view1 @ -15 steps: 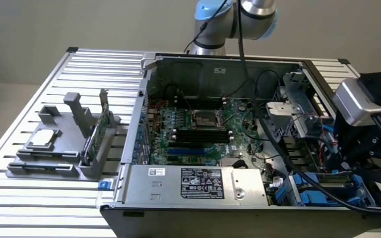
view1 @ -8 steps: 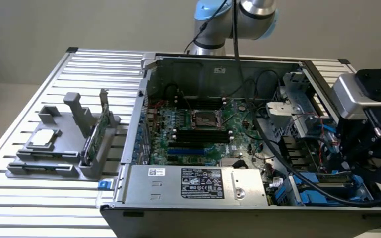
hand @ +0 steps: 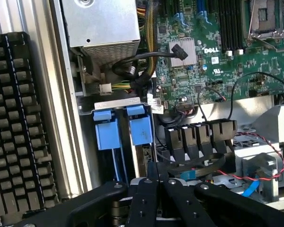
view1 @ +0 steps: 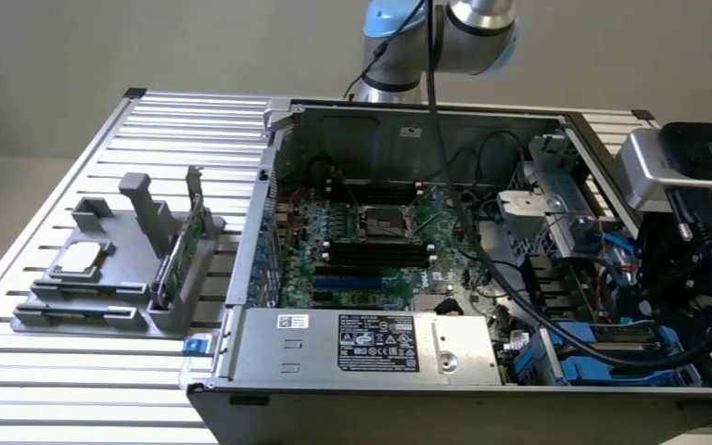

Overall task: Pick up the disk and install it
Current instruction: 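Insert the first disk wire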

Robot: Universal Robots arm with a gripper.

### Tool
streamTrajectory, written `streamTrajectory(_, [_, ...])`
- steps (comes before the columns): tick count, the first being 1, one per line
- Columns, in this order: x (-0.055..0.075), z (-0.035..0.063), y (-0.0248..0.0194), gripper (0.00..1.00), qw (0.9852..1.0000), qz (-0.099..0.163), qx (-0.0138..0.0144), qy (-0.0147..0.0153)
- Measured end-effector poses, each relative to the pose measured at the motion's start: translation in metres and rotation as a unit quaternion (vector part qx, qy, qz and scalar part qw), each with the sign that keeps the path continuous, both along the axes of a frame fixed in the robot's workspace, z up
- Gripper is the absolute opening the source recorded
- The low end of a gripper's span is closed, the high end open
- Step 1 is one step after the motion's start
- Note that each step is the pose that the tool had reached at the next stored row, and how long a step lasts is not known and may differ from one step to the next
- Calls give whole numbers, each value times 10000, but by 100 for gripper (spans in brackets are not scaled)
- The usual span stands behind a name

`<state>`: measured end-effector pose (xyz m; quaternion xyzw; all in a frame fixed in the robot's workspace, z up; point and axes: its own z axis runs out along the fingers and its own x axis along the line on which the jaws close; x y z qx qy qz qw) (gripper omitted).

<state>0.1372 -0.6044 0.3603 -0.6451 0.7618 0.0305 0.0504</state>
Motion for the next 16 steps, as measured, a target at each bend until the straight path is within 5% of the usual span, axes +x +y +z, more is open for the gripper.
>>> streamTrajectory(8, [0, 0, 0, 13, 9983, -579, 19, 1])
streamTrajectory(16, [-1, 0, 0, 13, 9934, -1147, 45, 3])
